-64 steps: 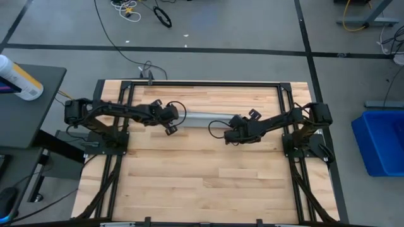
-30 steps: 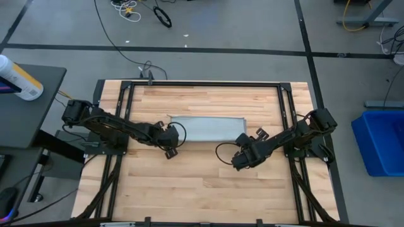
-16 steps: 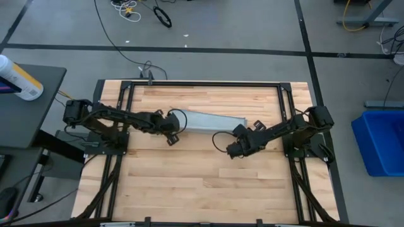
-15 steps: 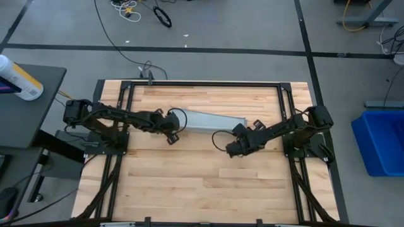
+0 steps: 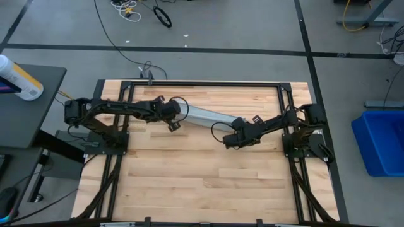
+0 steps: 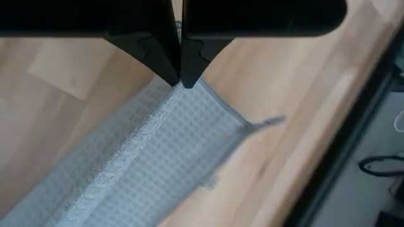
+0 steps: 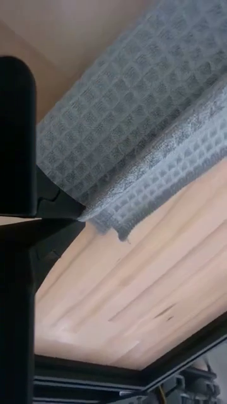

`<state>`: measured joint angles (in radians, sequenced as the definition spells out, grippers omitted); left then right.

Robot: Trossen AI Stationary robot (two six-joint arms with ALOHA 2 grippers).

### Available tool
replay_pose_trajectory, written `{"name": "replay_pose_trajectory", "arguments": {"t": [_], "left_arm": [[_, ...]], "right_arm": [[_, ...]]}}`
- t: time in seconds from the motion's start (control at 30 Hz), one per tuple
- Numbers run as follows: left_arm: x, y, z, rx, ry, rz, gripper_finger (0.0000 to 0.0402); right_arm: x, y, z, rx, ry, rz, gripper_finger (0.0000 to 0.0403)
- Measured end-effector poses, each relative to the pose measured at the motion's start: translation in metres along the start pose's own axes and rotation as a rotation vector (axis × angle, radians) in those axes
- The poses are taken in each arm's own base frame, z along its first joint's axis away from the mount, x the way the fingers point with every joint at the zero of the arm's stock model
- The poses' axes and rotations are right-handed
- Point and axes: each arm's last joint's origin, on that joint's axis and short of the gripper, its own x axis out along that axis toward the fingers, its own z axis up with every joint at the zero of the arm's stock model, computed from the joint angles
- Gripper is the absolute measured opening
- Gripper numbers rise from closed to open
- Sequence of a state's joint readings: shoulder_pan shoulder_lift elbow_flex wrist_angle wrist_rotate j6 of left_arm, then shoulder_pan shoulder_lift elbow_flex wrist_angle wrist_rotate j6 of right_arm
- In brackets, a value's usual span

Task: Fold microfiber towels
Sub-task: Fold the gray microfiber cloth

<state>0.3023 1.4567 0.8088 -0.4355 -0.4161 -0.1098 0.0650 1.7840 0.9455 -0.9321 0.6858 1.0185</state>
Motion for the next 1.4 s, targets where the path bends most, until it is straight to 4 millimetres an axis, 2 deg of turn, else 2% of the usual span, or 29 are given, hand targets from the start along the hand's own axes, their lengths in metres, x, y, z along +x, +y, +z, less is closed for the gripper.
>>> {"name": "replay_pose_trajectory", "arguments": {"t": [0.13,0.23,0.37,0.47,0.7,0.93,1.07,1.4], "left_arm": [[0.008,0.017,0.006,0.005,-0.02,-0.003,0.0002],[0.024,0.024,0.005,0.021,0.019,-0.011,0.0001],[0.046,0.02,0.003,0.055,0.09,-0.022,0.0001],[0.056,0.017,0.009,0.06,0.083,-0.028,0.0001],[0.064,0.022,0.03,0.061,0.05,-0.001,0.0001],[0.069,0.032,0.032,0.028,0.059,-0.009,0.0006],[0.069,0.032,0.031,0.025,0.068,-0.009,0.0046],[0.066,0.033,0.033,-0.001,0.05,-0.013,0.0178]], "right_arm": [[0.007,-0.002,-0.002,0.014,0.019,0.001,0.0],[0.008,-0.001,-0.002,0.022,0.017,0.013,0.0],[0.008,0.0,-0.002,0.026,0.029,0.035,0.0],[0.008,0.0,-0.003,0.018,0.043,0.032,0.0],[0.009,-0.002,-0.004,0.009,0.063,0.027,0.0],[0.01,-0.001,-0.003,-0.009,0.058,0.031,0.0003],[0.01,-0.001,-0.004,-0.028,0.081,0.043,0.0042],[0.01,-0.002,-0.006,-0.036,0.108,0.052,0.0206]]}}
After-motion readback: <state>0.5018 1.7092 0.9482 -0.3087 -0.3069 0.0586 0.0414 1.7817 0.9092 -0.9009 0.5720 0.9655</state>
